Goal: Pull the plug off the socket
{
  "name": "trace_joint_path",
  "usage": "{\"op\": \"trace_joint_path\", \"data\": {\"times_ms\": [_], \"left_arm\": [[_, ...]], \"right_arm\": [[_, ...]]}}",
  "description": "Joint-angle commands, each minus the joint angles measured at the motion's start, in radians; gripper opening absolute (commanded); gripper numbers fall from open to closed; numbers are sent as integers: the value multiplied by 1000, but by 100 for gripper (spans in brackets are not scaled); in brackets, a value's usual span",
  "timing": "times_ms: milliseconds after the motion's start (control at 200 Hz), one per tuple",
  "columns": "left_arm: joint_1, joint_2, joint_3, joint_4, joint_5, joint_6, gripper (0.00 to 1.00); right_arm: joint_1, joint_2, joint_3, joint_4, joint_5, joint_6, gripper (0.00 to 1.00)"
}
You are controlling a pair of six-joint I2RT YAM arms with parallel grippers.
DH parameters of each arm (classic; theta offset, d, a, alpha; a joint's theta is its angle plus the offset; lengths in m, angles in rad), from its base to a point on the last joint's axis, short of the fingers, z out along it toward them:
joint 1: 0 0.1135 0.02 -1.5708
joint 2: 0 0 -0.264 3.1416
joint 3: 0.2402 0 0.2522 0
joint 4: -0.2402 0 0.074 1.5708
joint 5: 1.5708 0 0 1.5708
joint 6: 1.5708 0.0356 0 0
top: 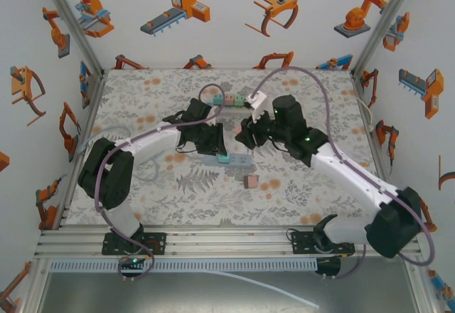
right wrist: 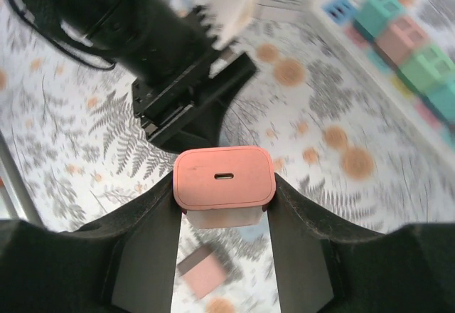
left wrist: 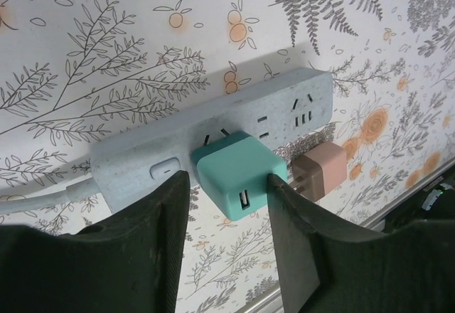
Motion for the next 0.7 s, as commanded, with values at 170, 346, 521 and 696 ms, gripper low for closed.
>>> {"op": "trace_joint_path", "data": {"times_ms": [170, 346, 521, 696], "left_arm": [[12, -57, 70, -144, -12, 75, 52], [7, -225, 30, -87, 30, 139, 56], [-22, -454, -77, 3, 81, 225, 59], [-66, -653, -179, 49, 116, 310, 60]], "right_arm": [[-16, -183, -54, -443, 354, 563, 2], [-34, -139, -107, -503, 298, 677, 3], [-41, -7, -152, -451, 282, 726, 5], [-41, 138, -168, -373, 275, 761, 10]]}}
